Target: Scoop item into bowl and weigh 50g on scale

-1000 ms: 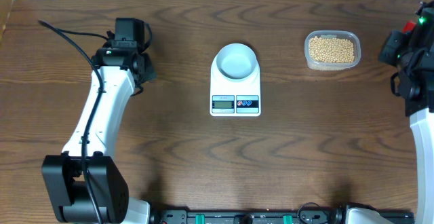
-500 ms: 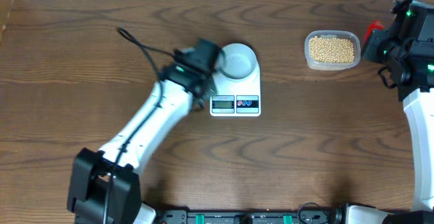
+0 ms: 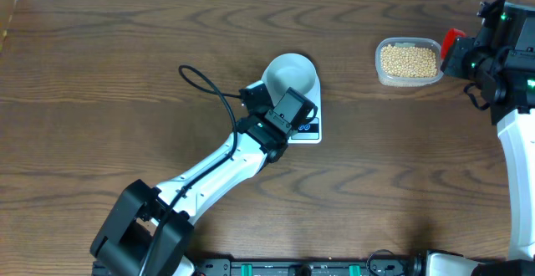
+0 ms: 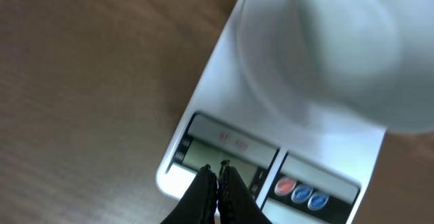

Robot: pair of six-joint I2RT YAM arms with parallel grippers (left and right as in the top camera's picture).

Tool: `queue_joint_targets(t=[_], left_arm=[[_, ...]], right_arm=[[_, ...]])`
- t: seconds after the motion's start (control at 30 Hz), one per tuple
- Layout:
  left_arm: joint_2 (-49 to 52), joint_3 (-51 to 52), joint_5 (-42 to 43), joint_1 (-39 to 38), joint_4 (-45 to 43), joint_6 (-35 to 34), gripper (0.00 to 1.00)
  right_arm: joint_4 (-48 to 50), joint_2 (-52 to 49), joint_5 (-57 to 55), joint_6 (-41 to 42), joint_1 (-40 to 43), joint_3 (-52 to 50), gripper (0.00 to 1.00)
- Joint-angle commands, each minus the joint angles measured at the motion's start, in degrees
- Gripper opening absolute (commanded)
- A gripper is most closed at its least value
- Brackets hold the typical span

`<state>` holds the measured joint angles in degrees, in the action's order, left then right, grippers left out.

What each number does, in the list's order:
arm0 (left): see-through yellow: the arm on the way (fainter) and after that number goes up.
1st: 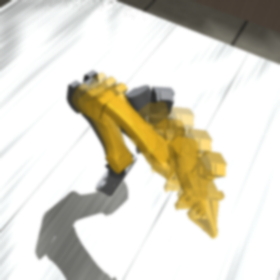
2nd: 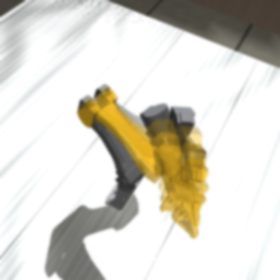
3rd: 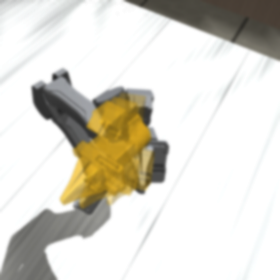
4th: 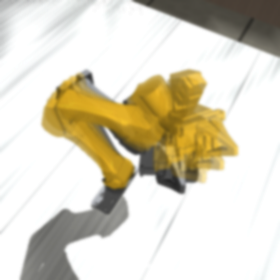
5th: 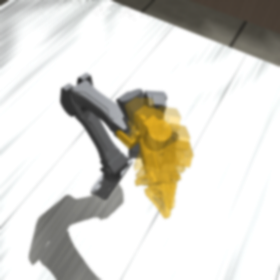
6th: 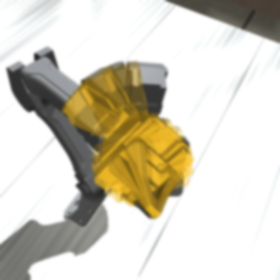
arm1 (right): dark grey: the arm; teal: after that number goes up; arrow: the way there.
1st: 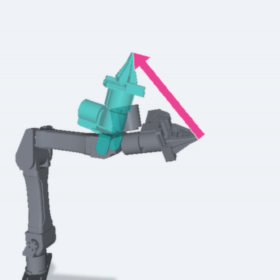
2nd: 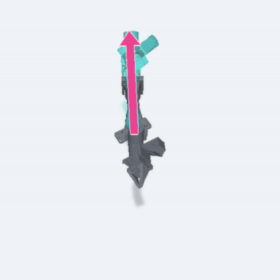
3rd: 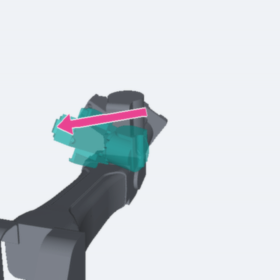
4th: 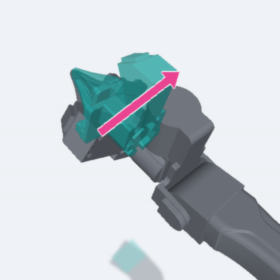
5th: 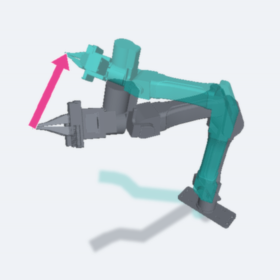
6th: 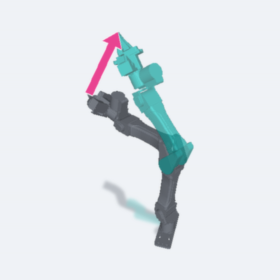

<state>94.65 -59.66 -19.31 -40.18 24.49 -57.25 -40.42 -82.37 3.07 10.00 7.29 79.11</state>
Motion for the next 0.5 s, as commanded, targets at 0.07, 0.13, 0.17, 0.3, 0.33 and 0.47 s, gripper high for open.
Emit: queue_joint_targets(t=[0.07, 0.13, 0.17, 0.3, 0.33, 0.47], left_arm=[[3.8, 0.9, -4.2, 0.0, -6.1, -1.6, 0.07], [6.2, 0.8, -2.8, 0.0, -8.5, -1.6, 0.07], [6.9, 0.8, -2.1, 0.0, -9.6, -1.5, 0.07], [7.5, 0.8, -1.6, -0.1, -11.3, 0.5, 0.07], [7.5, 0.8, -1.5, -0.2, -11.3, 1.0, 0.08], [7.6, 0.8, -1.5, -0.2, -10.4, 1.2, 0.07]], right_arm=[[0.8, 0.1, 0.3, -0.2, 0.2, 1.0, 0.01], [0.8, 0.1, 0.3, -0.3, 0.2, 1.0, 0.01], [0.8, 0.1, 0.3, -0.5, 0.2, 1.0, 0.01], [0.8, 0.0, 0.3, -0.7, 0.2, 1.0, 0.01], [0.8, 0.0, 0.3, -0.7, 0.2, 1.0, 0.01], [0.8, 0.0, 0.3, -0.7, 0.2, 1.0, 0.01]])
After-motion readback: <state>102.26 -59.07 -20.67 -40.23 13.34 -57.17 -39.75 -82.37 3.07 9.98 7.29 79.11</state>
